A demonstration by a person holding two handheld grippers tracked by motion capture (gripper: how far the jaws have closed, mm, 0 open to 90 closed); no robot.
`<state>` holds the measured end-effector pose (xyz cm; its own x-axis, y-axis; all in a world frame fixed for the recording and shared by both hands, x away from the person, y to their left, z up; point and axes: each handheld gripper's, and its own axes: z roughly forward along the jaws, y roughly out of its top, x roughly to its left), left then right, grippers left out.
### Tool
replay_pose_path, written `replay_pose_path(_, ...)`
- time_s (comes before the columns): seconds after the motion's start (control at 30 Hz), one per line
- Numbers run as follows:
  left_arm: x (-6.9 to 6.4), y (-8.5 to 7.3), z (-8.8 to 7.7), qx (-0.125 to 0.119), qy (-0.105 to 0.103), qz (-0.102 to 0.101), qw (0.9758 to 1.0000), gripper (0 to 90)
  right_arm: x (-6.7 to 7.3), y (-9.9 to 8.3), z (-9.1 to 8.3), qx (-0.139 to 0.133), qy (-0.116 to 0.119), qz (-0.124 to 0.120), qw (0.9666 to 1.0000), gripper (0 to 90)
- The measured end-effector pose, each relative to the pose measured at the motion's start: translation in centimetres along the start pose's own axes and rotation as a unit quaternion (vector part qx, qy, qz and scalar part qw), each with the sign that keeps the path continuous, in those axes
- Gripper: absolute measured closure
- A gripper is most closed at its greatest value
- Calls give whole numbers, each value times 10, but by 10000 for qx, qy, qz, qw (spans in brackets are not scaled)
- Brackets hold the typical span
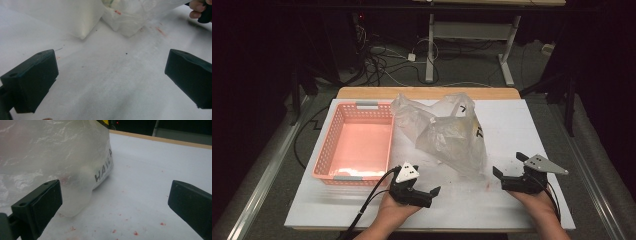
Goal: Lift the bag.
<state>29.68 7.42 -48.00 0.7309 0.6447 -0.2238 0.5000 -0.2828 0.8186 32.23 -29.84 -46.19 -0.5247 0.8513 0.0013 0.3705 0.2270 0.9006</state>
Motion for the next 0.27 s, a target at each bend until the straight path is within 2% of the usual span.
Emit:
replay_pose_path(0.07, -1, 1, -1, -87, 24, 16, 10000, 0, 1, 0, -1, -41, -7, 88, 10000, 2)
replay_pose_path(0.1, -1, 1, -2, -100, 45, 13, 9999, 0, -1, 0, -1, -80, -2, 16, 10000, 2)
replay_pose_path(0.17, 1, 1, -2, -112, 93, -2, 9999, 0, -2, -1, -2, -107, -8, 35, 9999, 1)
replay_pose_path(0.27, 4, 0, -2, 19, 95, 37, 9999, 0, -3, -3, -2, -89, -5, 48, 9999, 2)
